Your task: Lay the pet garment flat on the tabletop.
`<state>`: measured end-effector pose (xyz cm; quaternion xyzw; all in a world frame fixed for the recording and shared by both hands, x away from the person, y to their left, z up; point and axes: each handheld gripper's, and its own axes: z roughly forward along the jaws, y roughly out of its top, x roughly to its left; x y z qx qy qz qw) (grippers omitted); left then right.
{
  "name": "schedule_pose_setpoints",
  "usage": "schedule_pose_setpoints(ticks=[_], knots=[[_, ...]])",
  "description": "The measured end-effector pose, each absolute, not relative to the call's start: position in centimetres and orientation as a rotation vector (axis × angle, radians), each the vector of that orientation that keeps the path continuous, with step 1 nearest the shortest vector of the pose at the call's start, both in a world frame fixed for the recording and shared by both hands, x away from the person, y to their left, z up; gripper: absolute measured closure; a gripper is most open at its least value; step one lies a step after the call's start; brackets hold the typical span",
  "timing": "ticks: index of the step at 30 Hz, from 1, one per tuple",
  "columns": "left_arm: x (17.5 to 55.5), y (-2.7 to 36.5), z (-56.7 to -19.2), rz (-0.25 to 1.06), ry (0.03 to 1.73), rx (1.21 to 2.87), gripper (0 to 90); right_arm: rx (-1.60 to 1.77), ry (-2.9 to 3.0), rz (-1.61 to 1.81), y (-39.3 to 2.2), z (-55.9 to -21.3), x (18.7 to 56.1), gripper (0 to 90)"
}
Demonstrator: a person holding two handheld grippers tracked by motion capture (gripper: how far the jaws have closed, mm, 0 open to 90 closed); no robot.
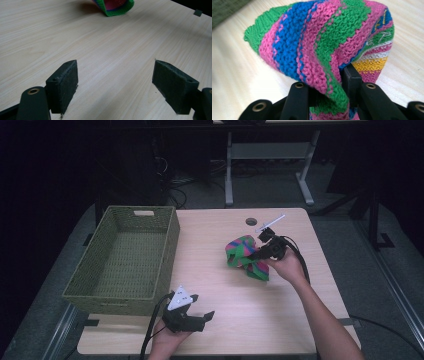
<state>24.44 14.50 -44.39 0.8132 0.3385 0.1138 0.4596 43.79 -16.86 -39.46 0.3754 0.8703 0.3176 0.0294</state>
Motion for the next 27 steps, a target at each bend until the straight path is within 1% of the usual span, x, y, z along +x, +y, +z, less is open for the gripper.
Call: schedule_pose_setpoints(ticks=[4, 12, 23, 27], knots=[[24.5, 14.6, -44.3, 0.283, 0.834, 1.995, 20.4, 1.165, 2.660, 1.065, -17.8, -38.2, 43.4, 70.5], [24.5, 14.6, -44.4, 0.284, 0.839, 1.992, 20.4, 1.130, 2.668, 1.068, -18.7, -37.3, 42.5, 70.4], [24.5, 14.7, -44.4, 0.289, 0.853, 1.980, 20.4, 1.017, 2.662, 1.185, -19.8, -34.5, 39.5, 70.3], [24.5, 14.8, -44.3, 0.299, 0.851, 1.977, 20.4, 0.947, 2.667, 1.225, -19.9, -33.7, 37.4, 70.2]])
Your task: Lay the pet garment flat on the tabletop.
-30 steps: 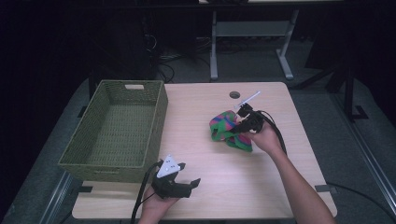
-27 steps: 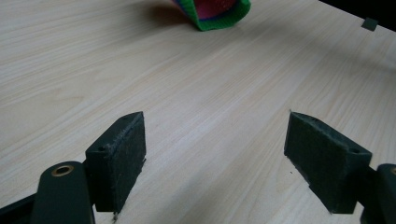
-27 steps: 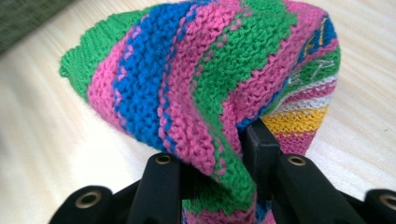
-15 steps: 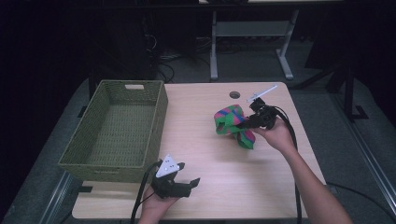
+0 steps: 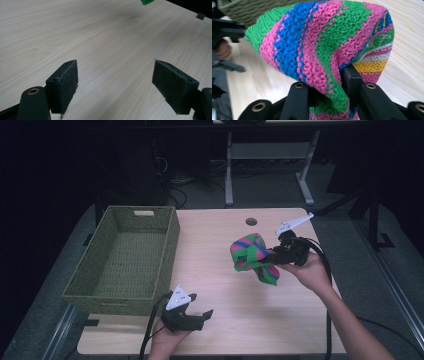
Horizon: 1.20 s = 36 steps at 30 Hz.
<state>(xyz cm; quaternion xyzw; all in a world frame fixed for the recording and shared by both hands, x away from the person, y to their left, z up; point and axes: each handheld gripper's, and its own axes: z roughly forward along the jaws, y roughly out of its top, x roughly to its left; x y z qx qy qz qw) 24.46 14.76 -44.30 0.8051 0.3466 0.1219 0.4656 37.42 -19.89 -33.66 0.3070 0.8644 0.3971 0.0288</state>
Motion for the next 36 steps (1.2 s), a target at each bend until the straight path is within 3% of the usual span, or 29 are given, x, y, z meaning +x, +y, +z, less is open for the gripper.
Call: schedule_pose_setpoints(ticks=[8, 17, 31, 36], knots=[[24.5, 15.1, -44.2, 0.321, 0.859, 1.967, 20.4, 0.838, 2.684, 1.284, -19.5, -34.2, 34.3, 70.0], [24.5, 15.1, -44.2, 0.327, 0.867, 1.955, 20.4, 0.831, 2.744, 1.316, -18.8, -37.1, 31.3, 69.7], [24.4, 15.2, -44.1, 0.322, 0.872, 1.947, 20.4, 0.948, 2.925, 1.202, -15.7, -44.1, 32.1, 68.8], [24.4, 15.3, -44.1, 0.320, 0.871, 1.948, 20.4, 0.942, 2.930, 1.177, -14.7, -45.5, 32.0, 61.8]])
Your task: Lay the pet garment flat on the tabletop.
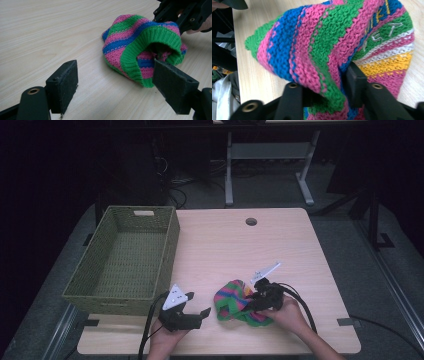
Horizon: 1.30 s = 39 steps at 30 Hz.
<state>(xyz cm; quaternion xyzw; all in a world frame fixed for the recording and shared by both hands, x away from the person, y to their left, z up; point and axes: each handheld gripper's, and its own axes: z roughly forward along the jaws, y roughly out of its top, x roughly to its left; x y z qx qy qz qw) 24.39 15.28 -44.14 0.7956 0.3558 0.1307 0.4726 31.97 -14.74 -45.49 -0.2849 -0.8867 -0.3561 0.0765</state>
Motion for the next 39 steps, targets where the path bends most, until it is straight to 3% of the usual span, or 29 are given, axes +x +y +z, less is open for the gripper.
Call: schedule_pose_setpoints(ticks=[1, 2, 3, 6, 14, 24, 26, 39], knots=[[24.4, 15.3, -44.1, 0.321, 0.869, 1.950, 20.4, -0.841, -2.659, -1.068, -14.6, -45.3, 31.8, 54.4], [24.4, 15.3, -44.1, 0.321, 0.869, 1.950, 20.4, -0.841, -2.659, -1.068, -14.6, -45.3, 31.8, 54.4], [24.4, 15.3, -44.1, 0.322, 0.868, 1.949, 20.4, -0.823, -2.675, -1.077, -14.7, -45.1, 31.7, 46.4], [24.4, 15.2, -44.1, 0.322, 0.869, 1.949, 20.4, -0.800, -2.688, -1.066, -14.9, -44.5, 31.5, 38.3], [24.4, 15.2, -44.2, 0.321, 0.876, 1.944, 20.3, -0.733, -2.717, -1.110, -16.0, -42.2, 30.5, 32.4], [24.5, 15.3, -44.2, 0.316, 0.883, 1.933, 20.3, -0.604, -2.764, -1.213, -15.5, -39.0, 29.1, 33.6], [24.5, 15.3, -44.2, 0.317, 0.882, 1.934, 20.3, -0.522, -2.757, -1.225, -14.6, -38.5, 28.5, 39.0], [24.5, 15.4, -44.1, 0.314, 0.885, 1.932, 20.4, -0.347, -2.811, -1.108, -11.0, -40.1, 28.7, 46.0]])
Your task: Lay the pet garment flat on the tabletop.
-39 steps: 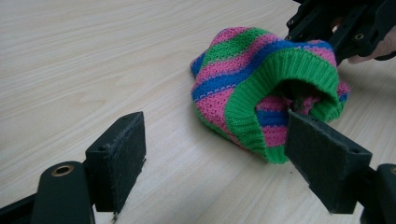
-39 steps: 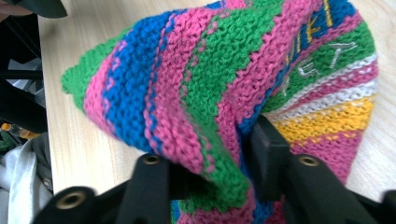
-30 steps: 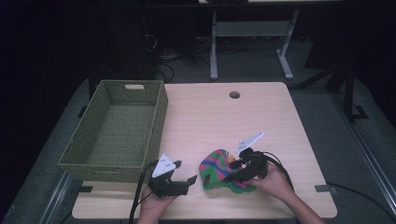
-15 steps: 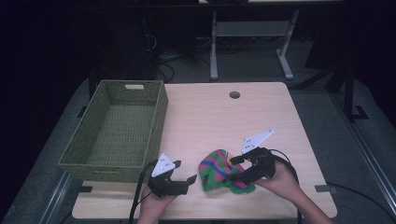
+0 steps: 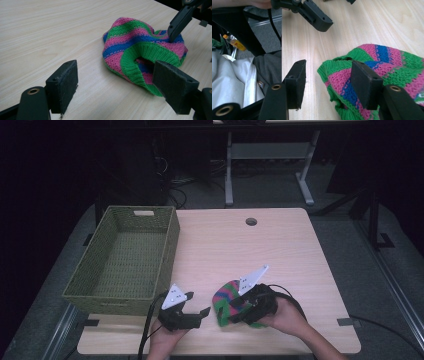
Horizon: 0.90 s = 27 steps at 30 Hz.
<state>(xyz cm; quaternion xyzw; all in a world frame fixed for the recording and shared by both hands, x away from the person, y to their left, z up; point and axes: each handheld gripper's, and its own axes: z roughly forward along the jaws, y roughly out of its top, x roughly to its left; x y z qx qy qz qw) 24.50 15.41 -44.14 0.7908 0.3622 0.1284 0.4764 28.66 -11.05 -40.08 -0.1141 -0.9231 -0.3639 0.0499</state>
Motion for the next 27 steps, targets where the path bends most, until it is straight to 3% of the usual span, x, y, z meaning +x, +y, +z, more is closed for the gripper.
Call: schedule_pose_setpoints(ticks=[15, 27], knots=[[24.5, 15.4, -44.1, 0.313, 0.880, 1.936, 20.4, -0.362, -2.851, -0.954, -9.3, -43.6, 29.3, 49.0], [24.5, 15.4, -44.1, 0.312, 0.878, 1.939, 20.4, -0.416, -2.888, -0.934, -8.8, -45.3, 29.3, 66.4]])
